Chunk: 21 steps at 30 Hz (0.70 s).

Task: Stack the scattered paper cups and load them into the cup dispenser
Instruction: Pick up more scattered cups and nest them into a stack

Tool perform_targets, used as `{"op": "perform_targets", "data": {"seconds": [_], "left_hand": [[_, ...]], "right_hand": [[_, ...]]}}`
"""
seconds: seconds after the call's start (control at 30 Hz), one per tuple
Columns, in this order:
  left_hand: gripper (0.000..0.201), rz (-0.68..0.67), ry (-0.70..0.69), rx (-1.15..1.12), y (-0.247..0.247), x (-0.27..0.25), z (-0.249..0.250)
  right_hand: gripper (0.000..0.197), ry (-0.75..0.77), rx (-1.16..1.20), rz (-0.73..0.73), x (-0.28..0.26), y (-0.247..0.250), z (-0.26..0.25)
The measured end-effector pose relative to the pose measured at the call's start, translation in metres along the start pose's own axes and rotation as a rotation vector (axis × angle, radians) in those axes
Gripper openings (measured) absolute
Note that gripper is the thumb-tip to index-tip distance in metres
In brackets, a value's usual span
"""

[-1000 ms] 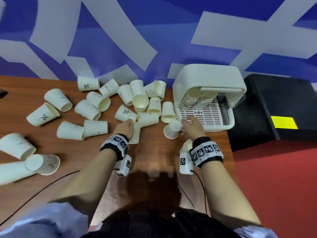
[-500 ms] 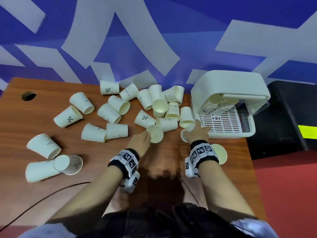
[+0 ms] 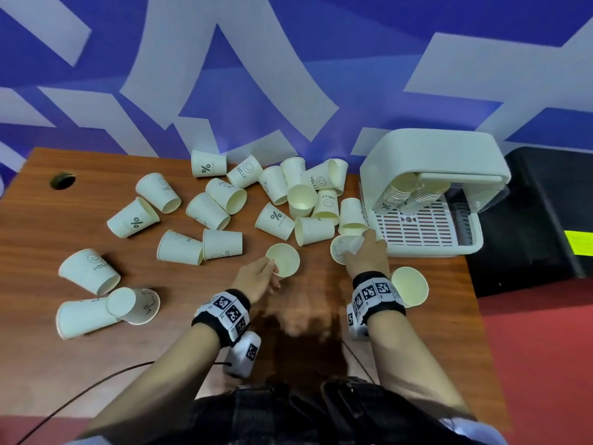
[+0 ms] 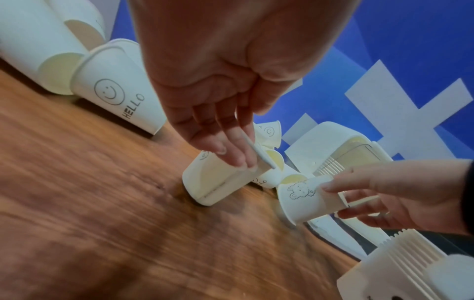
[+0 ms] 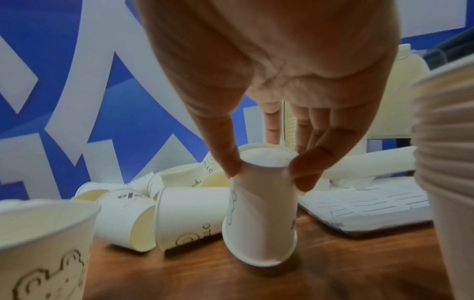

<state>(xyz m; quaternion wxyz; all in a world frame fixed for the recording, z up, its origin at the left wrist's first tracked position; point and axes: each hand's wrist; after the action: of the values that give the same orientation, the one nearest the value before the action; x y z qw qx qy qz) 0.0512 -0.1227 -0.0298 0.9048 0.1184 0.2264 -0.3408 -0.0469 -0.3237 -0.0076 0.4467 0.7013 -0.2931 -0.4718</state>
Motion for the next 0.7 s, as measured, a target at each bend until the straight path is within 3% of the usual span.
{"op": "perform_targets", "data": {"seconds": [0.27,0.43,0.53,0.7], "left_hand": [[0.028,0.048,-0.062,0.067,0.013,-0.005,-0.003],[0.029,0.087,-0.078,0.087,0.022,-0.006,-0.011],[0.029,0.131,-0.078,0.069,0.028,-0.008,-0.013],[0.028,0.246,-0.114,-0.017,0.046,-0.007,-0.009]], "right_hand": [[0.047,0.038,0.483,0.027,-0.019,0.015,0.01],[0.063,0.15,0.81,-0.134,-0.03,0.012,0.002],[0.075,0.246,0.826,-0.237,-0.039,0.002,-0.013],[0.063,0.41,0.715,-0.326,-0.053,-0.019,-0.036]]}}
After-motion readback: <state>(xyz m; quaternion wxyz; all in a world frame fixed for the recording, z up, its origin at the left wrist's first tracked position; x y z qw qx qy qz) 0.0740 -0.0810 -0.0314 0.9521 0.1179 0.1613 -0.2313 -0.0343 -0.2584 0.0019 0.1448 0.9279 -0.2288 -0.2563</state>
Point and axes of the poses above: each hand's wrist, its own x-axis towards the middle knuckle, its own y-axis out of the back of the hand, z = x × y, and after that the axes turned 15 degrees about -x, right-handed
